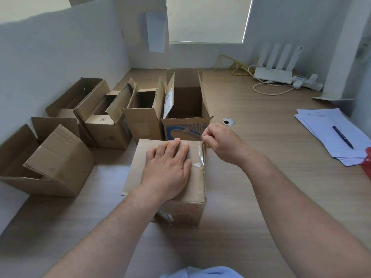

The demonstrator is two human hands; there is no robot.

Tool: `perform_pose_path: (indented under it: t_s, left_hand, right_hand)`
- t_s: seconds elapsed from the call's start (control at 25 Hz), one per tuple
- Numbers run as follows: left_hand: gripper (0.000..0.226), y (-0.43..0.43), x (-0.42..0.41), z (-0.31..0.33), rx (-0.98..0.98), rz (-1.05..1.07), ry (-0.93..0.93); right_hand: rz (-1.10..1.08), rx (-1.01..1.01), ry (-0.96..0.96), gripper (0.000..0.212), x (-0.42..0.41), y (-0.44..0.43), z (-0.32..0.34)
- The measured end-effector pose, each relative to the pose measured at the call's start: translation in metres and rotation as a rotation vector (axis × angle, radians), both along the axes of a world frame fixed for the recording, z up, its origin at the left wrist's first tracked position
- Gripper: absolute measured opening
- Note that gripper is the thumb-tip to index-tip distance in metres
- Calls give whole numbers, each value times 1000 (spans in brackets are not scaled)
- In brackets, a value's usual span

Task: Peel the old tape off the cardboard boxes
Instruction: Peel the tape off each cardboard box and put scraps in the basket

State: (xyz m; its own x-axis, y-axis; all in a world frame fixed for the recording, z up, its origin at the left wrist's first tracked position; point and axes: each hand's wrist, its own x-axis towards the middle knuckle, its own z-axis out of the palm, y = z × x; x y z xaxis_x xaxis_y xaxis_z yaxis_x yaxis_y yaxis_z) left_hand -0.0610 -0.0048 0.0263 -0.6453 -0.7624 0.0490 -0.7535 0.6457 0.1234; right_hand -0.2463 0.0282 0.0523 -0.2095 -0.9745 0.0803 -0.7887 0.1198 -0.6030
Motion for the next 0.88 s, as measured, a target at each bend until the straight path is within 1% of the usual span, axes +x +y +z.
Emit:
perform_pose_path:
  t_s: [0.08,0.12,0.16,0.2,0.24,0.36,0.44,0.52,0.6,0.68,0.8,0.88]
  left_hand:
    - [69,-2,0,3,21,-15,-31]
    - [78,-3,1,5,42,-30,-49]
    - [87,-4,2,7,67,-47,-64]
    - [90,-5,3,9,86,-60,-78]
    - [88,-6,3,9,99,-70,-92]
    - [72,-9,4,10,126,-82,-111]
    - [70,-9,4,10,138,-80,-107]
    - [70,-8,4,9,138,-77,-102]
    - [70,-6,4,8,128,-74,-104]
    - [70,-4,4,8,122,-71,-106]
    - [71,-4,2,9,124,-75,-95]
    - [76,-6,4,12,160,-94,-89]
  right_hand:
    - [1,-18,-77,8,-4,0,1]
    - [22,-21,-92,11,-6,0,1]
    - [50,-15,-93,20,-6,-1,0]
    - [74,-4,-87,26,-6,-2,-1]
    - [88,3,-78,25,-6,-2,-1]
    - [95,-34,-23,11,-4,-5,1]
    - [98,-43,72,8,-1,-5,3]
    - [90,-3,171,8,2,-5,3]
    - [69,53,198,10,4,-2,1]
    - [50,57,121,12,2,4,-3]
    - [-19,-24,-67,14,0,11,-13]
    - [-107,-102,-276,10,1,12,-19]
